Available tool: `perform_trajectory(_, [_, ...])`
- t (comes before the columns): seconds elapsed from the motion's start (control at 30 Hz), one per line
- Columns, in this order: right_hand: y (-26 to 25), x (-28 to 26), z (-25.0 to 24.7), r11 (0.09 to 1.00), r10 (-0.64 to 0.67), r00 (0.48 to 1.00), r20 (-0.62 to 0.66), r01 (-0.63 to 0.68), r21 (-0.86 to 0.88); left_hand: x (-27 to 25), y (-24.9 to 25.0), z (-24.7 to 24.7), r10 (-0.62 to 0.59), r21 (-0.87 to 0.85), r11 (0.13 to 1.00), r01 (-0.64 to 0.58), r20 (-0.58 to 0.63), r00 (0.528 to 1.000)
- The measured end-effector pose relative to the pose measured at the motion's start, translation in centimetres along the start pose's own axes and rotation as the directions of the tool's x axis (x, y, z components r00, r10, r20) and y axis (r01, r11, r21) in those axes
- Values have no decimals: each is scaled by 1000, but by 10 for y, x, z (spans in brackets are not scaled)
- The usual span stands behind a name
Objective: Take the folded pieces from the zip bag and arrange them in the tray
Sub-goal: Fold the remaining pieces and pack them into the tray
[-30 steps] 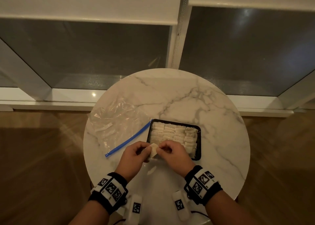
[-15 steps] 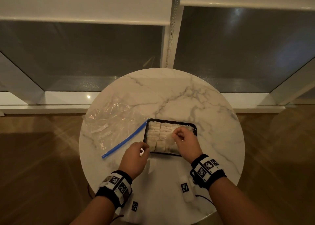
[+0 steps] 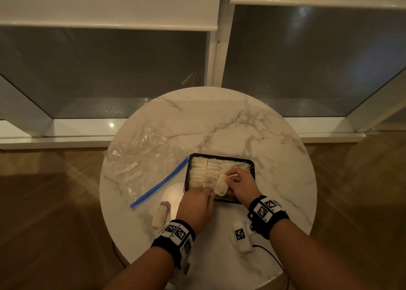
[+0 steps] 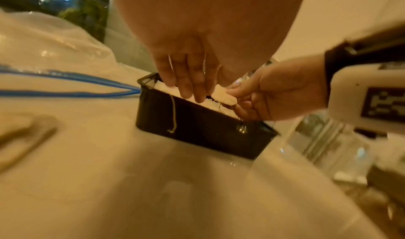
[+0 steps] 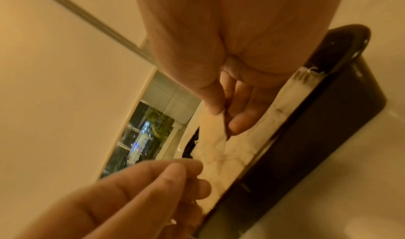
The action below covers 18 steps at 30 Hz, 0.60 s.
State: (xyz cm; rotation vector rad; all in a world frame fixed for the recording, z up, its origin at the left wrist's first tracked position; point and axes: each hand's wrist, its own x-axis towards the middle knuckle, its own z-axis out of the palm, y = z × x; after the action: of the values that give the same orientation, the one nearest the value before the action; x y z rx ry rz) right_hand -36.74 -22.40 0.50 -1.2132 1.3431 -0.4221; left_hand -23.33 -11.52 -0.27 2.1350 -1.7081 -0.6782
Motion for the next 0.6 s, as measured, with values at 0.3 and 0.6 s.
perform_trajectory(0.3, [-7,-21,6,826,113,994,-4,-92,556,28,14,-21,-279,-570,794,213,-29,960])
perform_trajectory(0.6, [-5,-18,-2,972,-232,964,-131,228,-48,43,17,-46,46,-135,990,-48,-17,999])
